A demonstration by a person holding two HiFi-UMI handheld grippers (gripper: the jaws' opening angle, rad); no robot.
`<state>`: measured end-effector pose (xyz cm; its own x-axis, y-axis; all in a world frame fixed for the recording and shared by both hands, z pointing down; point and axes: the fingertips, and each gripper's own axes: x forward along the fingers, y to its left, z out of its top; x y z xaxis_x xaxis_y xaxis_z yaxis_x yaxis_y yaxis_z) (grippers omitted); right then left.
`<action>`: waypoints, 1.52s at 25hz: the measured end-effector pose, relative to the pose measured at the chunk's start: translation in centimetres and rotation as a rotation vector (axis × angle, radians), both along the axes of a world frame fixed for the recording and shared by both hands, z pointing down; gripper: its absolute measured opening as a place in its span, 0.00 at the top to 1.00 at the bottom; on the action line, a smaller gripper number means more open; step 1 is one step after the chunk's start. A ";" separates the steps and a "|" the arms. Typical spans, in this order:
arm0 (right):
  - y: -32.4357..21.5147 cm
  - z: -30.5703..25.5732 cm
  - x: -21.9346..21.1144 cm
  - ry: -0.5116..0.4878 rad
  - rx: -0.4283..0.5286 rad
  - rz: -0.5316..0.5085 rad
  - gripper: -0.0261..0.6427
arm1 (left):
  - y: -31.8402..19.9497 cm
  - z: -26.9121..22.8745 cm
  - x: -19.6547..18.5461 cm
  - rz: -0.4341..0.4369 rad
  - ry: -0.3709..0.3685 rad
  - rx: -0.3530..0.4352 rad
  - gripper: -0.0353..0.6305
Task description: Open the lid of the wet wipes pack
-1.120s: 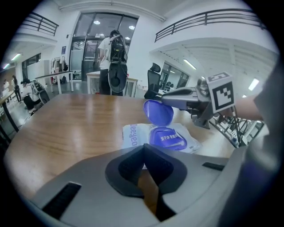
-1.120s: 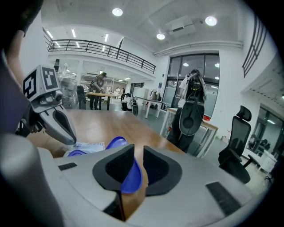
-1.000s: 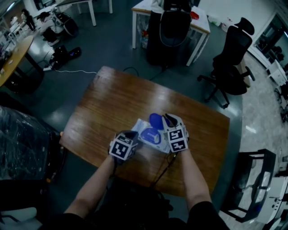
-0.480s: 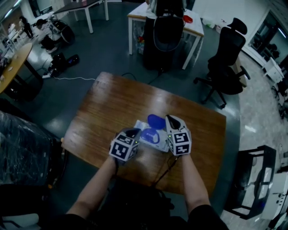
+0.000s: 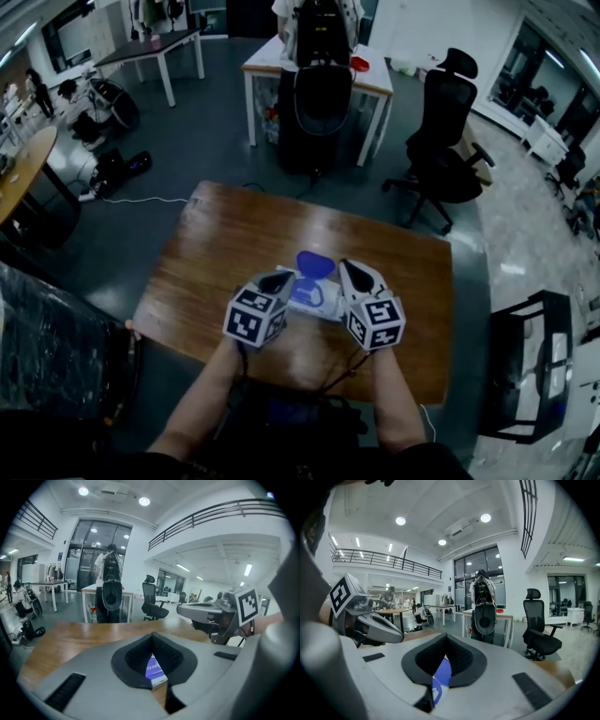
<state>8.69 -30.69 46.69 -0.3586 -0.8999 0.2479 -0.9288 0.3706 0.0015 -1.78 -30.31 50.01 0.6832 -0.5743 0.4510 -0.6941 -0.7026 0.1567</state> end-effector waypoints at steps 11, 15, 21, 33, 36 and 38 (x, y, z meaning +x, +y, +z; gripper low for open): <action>2.8 -6.3 -2.1 -0.122 0.099 -0.016 0.94 | 1.2 -7.7 1.4 0.068 0.056 0.168 0.94; 3.3 -8.0 -2.4 -0.156 0.123 -0.033 0.94 | 1.5 -9.6 1.7 0.078 0.068 0.207 0.94; 3.9 -9.7 -2.7 -0.166 0.142 -0.059 0.94 | 1.5 -11.1 2.0 0.081 0.079 0.250 0.94; 3.9 -11.3 -2.7 -0.153 0.173 -0.083 0.94 | 1.5 -12.2 2.8 0.094 0.081 0.273 0.94; 3.9 -11.5 -2.7 -0.151 0.177 -0.082 0.94 | 1.6 -12.4 2.9 0.101 0.079 0.276 0.94; 3.9 -11.6 -2.8 -0.149 0.180 -0.084 0.94 | 1.6 -12.5 3.0 0.104 0.080 0.278 0.94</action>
